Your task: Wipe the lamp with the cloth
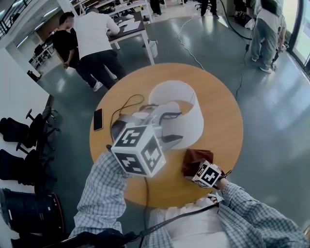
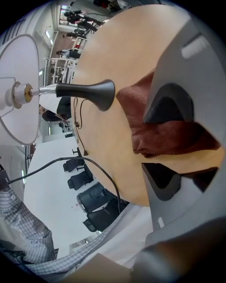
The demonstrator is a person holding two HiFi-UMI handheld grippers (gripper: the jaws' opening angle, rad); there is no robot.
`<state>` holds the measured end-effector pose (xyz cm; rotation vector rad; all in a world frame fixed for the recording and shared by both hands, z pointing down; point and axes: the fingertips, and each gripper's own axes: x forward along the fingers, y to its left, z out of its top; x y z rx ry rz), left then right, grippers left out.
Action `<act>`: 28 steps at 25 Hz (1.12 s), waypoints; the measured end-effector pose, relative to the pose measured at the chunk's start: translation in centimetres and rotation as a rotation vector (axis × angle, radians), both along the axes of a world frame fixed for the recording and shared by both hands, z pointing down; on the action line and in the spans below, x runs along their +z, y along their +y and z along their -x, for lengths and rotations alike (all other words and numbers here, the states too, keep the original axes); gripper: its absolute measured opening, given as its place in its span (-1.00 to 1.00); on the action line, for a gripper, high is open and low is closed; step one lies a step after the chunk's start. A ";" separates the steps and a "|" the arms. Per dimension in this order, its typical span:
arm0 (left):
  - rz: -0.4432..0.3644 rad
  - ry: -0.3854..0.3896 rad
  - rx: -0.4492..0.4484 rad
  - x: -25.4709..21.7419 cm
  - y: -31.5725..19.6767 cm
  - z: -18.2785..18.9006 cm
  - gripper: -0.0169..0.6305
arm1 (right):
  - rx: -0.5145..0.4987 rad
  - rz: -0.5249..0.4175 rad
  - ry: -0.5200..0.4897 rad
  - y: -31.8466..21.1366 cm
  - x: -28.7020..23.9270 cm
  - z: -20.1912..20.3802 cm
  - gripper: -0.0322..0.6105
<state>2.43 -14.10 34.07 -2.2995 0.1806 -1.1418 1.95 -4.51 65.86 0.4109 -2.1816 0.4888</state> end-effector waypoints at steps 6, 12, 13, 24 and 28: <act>0.004 0.129 -0.063 -1.3 -0.9 1.8 -0.03 | 0.074 -0.027 -0.059 -1.6 -2.0 0.0 0.06; -0.036 0.409 -0.181 -5.3 -1.3 5.1 -0.17 | 0.163 -0.052 -0.148 -3.1 -4.2 -1.1 0.06; -0.043 0.456 -0.205 -5.8 -1.1 6.0 -0.22 | 0.180 -0.055 -0.165 -3.3 -4.5 -1.2 0.04; 0.231 0.835 -0.572 4.0 2.7 12.2 -0.93 | 0.318 -0.245 -0.181 -3.5 -7.8 -3.9 -0.89; 0.381 0.813 -0.561 10.4 5.1 9.7 -0.93 | 0.359 -0.196 -0.232 -3.4 -7.5 -3.3 -0.89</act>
